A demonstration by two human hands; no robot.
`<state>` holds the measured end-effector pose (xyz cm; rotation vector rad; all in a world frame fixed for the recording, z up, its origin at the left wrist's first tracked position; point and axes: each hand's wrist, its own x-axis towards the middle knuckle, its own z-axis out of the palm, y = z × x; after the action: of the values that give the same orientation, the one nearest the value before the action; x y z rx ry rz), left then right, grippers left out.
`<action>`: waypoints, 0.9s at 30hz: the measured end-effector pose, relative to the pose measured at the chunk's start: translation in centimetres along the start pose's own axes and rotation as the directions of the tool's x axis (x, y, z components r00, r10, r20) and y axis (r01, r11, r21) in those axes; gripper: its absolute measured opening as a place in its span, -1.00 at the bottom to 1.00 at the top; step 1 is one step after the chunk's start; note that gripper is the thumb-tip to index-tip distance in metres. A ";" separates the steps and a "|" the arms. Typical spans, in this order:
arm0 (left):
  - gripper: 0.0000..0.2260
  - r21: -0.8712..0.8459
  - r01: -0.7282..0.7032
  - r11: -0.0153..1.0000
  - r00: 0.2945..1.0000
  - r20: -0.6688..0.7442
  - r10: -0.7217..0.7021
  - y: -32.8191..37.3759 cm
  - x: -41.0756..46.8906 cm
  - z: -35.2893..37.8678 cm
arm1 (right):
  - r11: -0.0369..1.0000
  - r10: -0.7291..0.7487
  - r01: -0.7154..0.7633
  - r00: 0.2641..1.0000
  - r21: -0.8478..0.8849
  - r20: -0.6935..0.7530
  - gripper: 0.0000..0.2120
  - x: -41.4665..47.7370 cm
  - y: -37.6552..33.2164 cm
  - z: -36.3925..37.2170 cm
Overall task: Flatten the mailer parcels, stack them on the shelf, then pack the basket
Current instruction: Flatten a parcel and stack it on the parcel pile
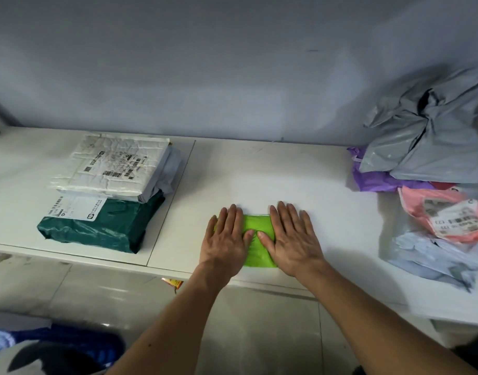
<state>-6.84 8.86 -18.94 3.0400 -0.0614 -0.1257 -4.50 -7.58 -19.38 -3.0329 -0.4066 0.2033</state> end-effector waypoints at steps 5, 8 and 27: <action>-0.37 -0.045 -0.063 0.997 0.992 -0.114 0.058 0.4 0.0 -1.0 | 0.995 -0.096 0.100 0.986 0.022 -0.136 -0.23 -0.6 -1.4 -1.6; -0.37 -0.053 -0.087 0.995 0.994 -0.074 0.083 0.6 -0.6 -0.1 | 0.990 -0.117 0.125 0.987 0.071 -0.114 -0.29 -0.9 -2.7 -0.6; -0.34 -0.076 -0.042 0.996 0.998 -0.051 0.038 0.5 0.3 -0.8 | 0.993 -0.092 0.103 0.985 0.065 -0.143 -0.39 0.0 -2.6 -1.2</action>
<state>-6.50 8.40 -18.15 2.9607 -0.1115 -0.0480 -4.96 -5.17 -17.98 -2.9240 -0.5225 -0.0014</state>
